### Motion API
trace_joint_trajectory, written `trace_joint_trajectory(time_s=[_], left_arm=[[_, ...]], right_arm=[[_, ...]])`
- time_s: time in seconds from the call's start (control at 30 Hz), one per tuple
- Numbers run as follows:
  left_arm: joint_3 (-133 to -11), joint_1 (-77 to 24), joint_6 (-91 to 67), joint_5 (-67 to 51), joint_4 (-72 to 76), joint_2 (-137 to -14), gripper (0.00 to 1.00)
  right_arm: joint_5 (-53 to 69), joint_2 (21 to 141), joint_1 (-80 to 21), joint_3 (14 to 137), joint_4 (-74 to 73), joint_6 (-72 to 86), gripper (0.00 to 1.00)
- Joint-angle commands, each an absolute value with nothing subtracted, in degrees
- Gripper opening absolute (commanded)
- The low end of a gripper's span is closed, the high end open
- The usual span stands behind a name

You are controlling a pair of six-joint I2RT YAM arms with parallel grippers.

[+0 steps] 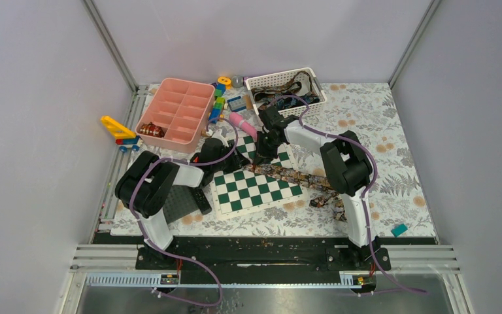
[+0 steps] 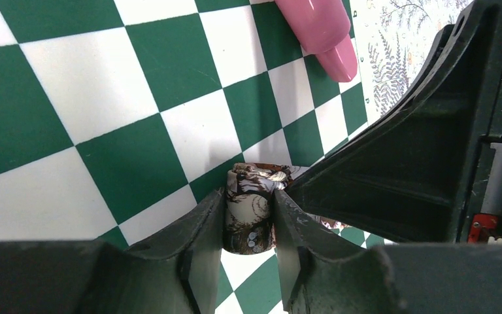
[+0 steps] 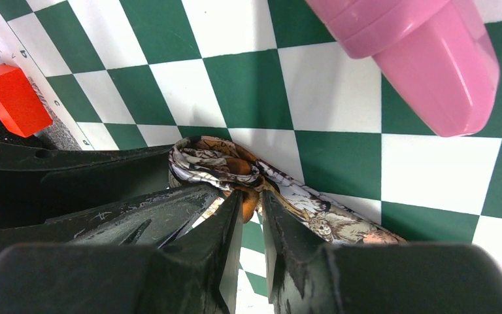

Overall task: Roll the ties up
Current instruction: Roll the tie at the center of the board.

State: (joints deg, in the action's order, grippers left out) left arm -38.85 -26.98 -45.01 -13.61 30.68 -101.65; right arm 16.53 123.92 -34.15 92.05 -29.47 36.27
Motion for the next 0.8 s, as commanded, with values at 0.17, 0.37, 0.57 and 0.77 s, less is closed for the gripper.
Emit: trace_joint_trajectory(time_s=[0.17,0.37,0.57,0.77], left_arm=[[-39.07,-27.33,-44.76,-14.62,32.59,-100.45,0.32],[-40.25,-27.31,-43.48,-14.16,29.89,-99.50,0.31],[-42.30,-27.52,-39.37,-11.06,23.15,-95.69,0.31],[-46.15,-28.97,-33.19,-4.49,13.28,-92.90,0.30]], right_arm=[[15.41,120.43,-34.66,91.89,-30.48,35.90,0.28],[12.78,110.37,-34.13,90.43,-30.50,34.87,0.34],[10.61,97.95,-31.74,84.37,-30.50,34.39,0.35],[7.63,86.88,-28.84,74.65,-28.70,34.76,0.36]])
